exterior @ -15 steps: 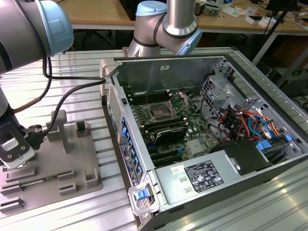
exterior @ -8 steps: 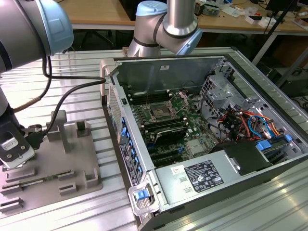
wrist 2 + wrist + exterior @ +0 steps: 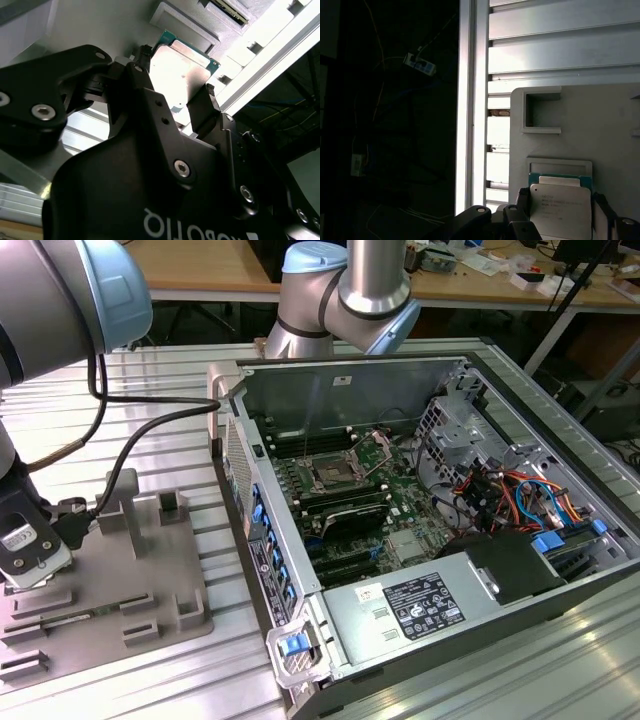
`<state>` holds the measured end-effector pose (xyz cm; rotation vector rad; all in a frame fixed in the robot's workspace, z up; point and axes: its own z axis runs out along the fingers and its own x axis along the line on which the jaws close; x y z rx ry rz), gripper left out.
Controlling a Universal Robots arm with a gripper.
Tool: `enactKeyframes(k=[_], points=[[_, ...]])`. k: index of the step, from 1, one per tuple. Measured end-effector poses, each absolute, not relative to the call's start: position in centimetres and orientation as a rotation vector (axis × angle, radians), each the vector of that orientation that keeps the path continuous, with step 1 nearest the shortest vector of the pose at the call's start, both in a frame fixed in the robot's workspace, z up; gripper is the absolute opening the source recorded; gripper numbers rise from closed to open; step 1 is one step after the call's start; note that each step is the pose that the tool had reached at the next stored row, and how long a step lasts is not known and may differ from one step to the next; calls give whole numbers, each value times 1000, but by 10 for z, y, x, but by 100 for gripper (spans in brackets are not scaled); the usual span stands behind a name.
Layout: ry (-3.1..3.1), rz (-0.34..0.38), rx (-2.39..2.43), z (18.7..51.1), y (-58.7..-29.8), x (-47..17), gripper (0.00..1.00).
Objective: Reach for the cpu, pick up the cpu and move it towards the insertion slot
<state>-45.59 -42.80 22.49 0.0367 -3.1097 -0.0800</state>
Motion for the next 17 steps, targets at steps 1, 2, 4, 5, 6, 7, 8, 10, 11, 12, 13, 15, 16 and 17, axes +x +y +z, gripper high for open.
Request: enactKeyframes(k=[1, 2, 4, 5, 6, 7, 8, 10, 11, 12, 13, 15, 16, 17], points=[[-3110, -80, 37, 225, -428, -456, 55], [-3110, -80, 37, 225, -428, -456, 55], [-3110, -80, 37, 226, -428, -456, 55], [-3110, -80, 37, 226, -428, -456, 55], [-3110, -80, 37, 226, -428, -456, 55], [-3110, -80, 37, 226, -428, -456, 55], [-3110, -80, 37, 226, -428, -456, 55], [-3110, -80, 37, 226, -428, -456, 55], [-3110, -80, 37, 227, -428, -456, 55], [-3109, -80, 37, 228, -428, -456, 55], [-3110, -80, 37, 229, -428, -456, 55], [-3110, -80, 37, 232, -428, -456, 55], [-3110, -80, 37, 233, -428, -456, 55], [-3110, -80, 37, 234, -428, -456, 55]])
